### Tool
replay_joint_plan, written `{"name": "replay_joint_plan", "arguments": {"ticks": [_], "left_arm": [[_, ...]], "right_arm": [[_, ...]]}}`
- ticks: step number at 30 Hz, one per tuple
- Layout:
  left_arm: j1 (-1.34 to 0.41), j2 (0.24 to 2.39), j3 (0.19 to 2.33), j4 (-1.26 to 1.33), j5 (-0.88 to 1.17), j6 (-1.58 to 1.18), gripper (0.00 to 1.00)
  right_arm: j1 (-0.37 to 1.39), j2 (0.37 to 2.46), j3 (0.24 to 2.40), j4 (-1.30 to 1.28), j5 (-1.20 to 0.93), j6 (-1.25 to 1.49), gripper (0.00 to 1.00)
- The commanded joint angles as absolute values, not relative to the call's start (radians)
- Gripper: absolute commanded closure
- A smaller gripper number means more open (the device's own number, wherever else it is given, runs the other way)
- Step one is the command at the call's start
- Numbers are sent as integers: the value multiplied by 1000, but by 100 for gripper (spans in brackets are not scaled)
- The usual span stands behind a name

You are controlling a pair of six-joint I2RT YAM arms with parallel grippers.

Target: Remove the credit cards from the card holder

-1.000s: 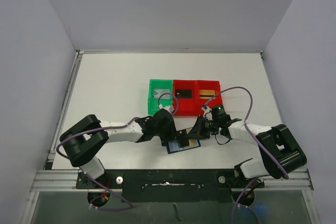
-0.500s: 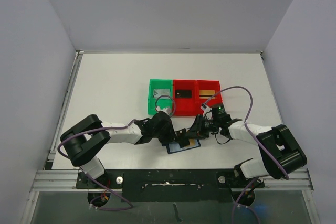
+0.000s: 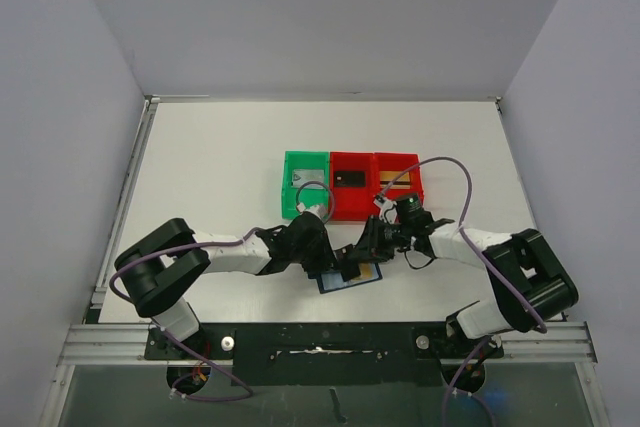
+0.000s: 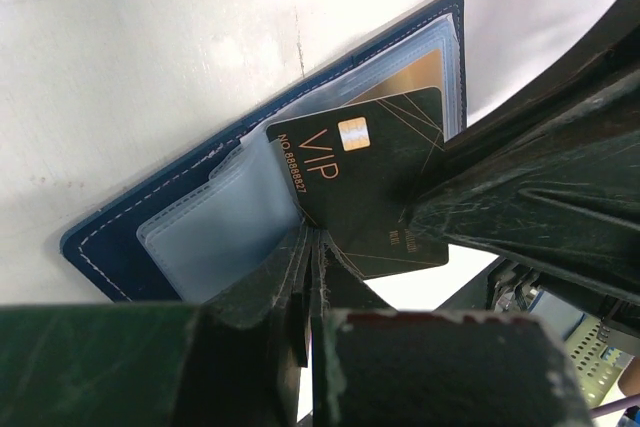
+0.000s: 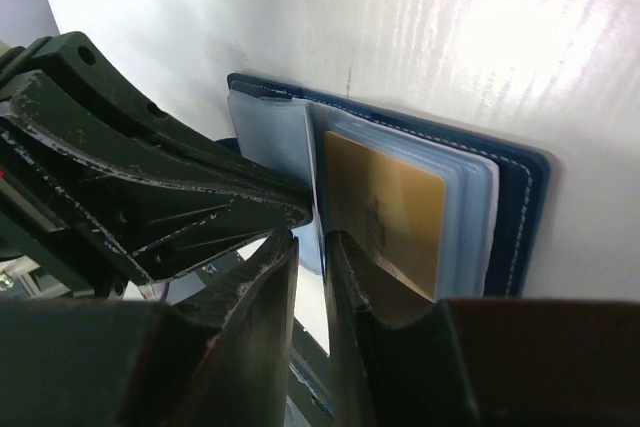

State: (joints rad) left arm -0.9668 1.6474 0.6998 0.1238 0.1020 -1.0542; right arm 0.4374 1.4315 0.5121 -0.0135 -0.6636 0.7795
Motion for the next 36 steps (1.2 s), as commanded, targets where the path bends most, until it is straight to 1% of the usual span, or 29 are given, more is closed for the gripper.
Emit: {"name": "replay_joint_plan", "arguments": {"ticks": [1, 3, 6, 10, 13, 17, 20, 23, 29, 32, 36], "left_arm": [[-968, 1633, 671, 60, 67, -1032, 100], [-968, 1628, 669, 57, 65, -1032, 100], [-965, 1622, 667, 52, 63, -1032, 100], [-965, 1611, 680, 16, 41, -1021, 100], [-965, 1599, 686, -1, 33, -1009, 100], [-963, 1575, 687, 8, 48, -991, 100], [-962, 1561, 695, 7, 66, -978, 100], [-961, 1531, 699, 21, 84, -965, 97], [-956, 1445, 691, 82, 129, -945, 97], [-946, 1386, 682, 64, 103, -937, 95], [-908, 1279, 661, -2, 40, -935, 90]], "right_arm": [[474, 1471, 570, -25, -672, 748, 81], [486, 1480, 583, -35, -653, 749, 82], [502, 1473, 630, -132, -565, 739, 89], [499, 1415, 653, -170, -526, 743, 97], [494, 1376, 669, -215, -486, 737, 100], [477, 1304, 685, -268, -395, 747, 100], [466, 1240, 690, -242, -380, 750, 100], [464, 1183, 692, -212, -371, 744, 100], [462, 1082, 680, -164, -263, 710, 100], [462, 1016, 671, -110, -213, 665, 100], [462, 933, 650, -8, -106, 555, 100]]}}
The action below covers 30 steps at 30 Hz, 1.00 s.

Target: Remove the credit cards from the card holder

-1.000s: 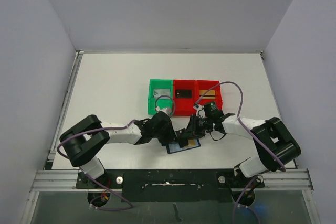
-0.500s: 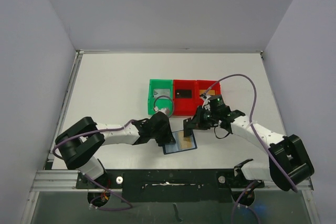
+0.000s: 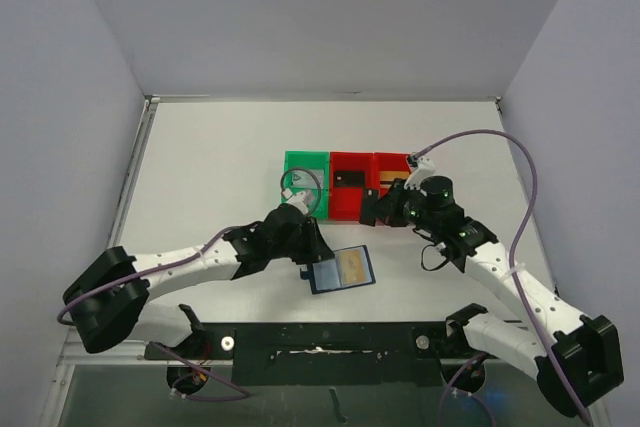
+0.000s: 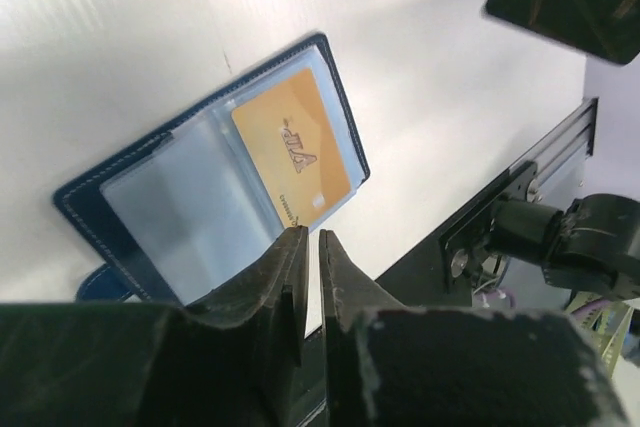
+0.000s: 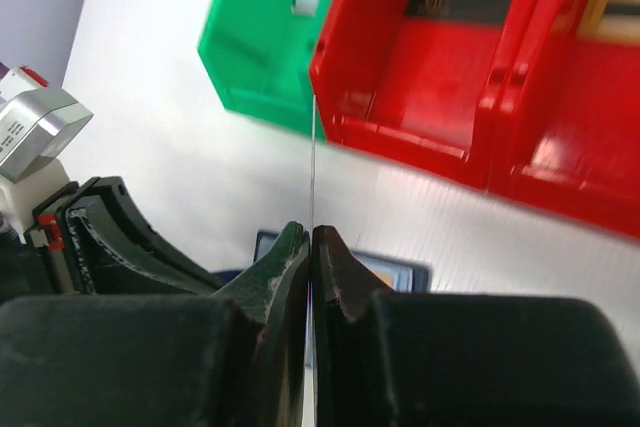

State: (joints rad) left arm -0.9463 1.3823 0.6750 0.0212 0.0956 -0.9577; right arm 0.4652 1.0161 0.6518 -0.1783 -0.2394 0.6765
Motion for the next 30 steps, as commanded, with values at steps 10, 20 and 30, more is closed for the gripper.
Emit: {"name": "replay_joint_plan", "arguments": {"ticks": [10, 20, 30], "left_arm": [[-560, 992, 645, -284, 98, -798, 61], [-173, 968, 766, -503, 162, -562, 30], [-99, 851, 677, -422, 126, -469, 27]], "right_arm": [[549, 1019, 747, -34, 15, -196, 100], [548, 1110, 801, 7, -61, -382, 100], [517, 1267, 893, -50, -121, -489, 100]]}}
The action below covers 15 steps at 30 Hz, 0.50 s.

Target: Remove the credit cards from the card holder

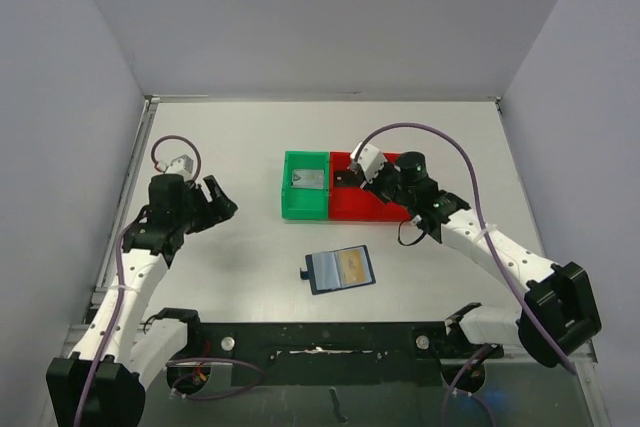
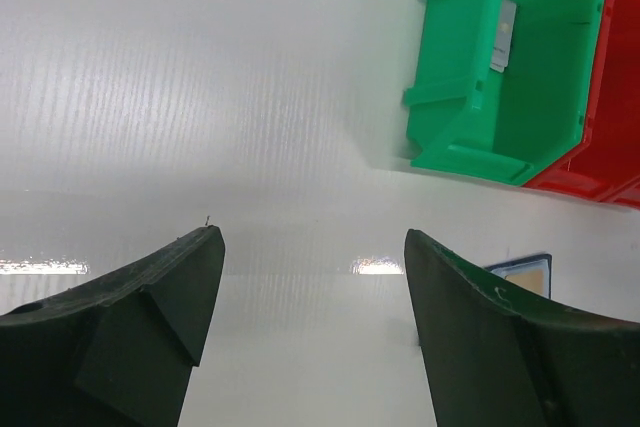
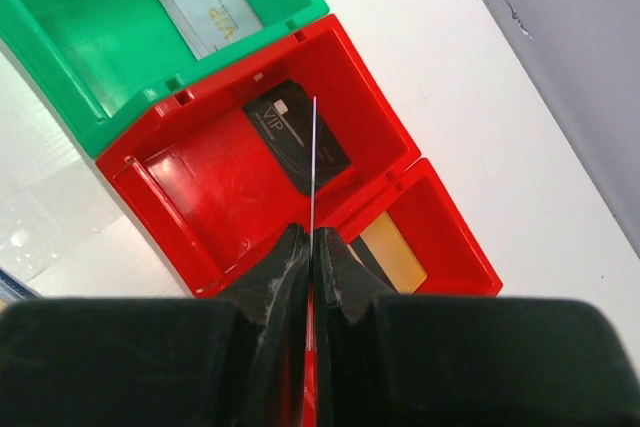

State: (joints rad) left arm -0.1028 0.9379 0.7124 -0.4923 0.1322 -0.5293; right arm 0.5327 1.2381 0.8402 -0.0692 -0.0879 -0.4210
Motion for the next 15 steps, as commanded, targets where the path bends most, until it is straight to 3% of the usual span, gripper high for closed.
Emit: {"name": "replay_joint_plan", "arguments": {"ticks": [1, 15], "left_arm": [[-98, 826, 663, -407, 120, -469, 27], [-98, 706, 617, -374, 45, -479, 27]], "right_arm": [[515, 1281, 898, -49, -130, -497, 100], [512, 1567, 1076, -120, -175, -673, 100]]}}
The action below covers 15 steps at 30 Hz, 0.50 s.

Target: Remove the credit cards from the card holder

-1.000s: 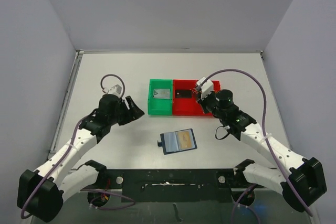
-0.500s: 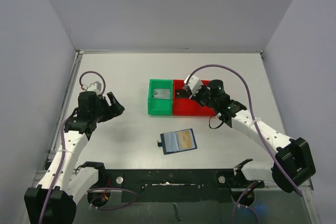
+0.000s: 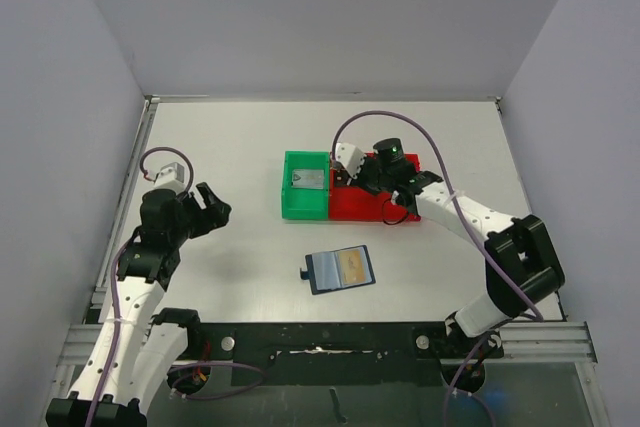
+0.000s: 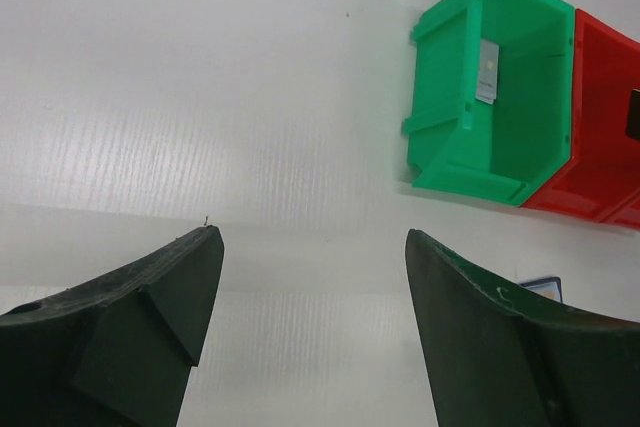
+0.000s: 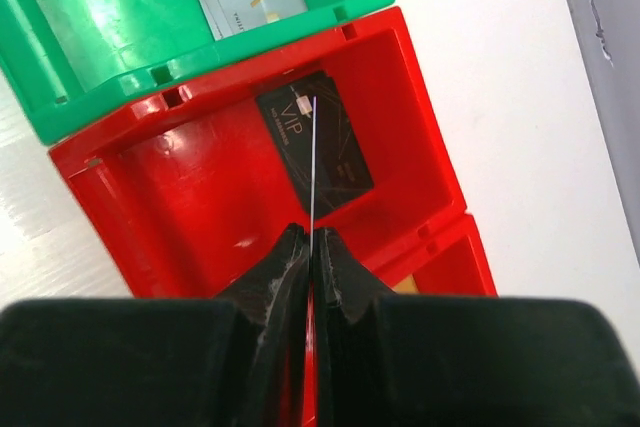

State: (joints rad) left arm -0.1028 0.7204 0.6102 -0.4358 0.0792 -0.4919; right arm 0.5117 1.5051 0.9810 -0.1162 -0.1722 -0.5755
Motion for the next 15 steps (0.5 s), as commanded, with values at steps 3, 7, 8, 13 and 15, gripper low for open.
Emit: {"name": "replay_joint_plan", "arguments": {"ticks": [3, 7, 8, 13, 15], "left_arm": [[-98, 706, 620, -382, 44, -479, 27], [-98, 701, 618, -386, 37, -480, 27], [-98, 699, 618, -384, 34, -480, 27], [-98, 707, 619, -377, 29, -477, 26], [-98, 714, 620, -373, 29, -475, 26]], "right_arm": [[514, 1637, 1103, -124, -129, -728, 100], [513, 1699, 1143, -106, -100, -766, 100], [514, 1713, 1154, -104, -101, -777, 100], [522, 1802, 1228, -119, -107, -834, 99], [523, 1835, 1253, -117, -99, -841, 99]]}}
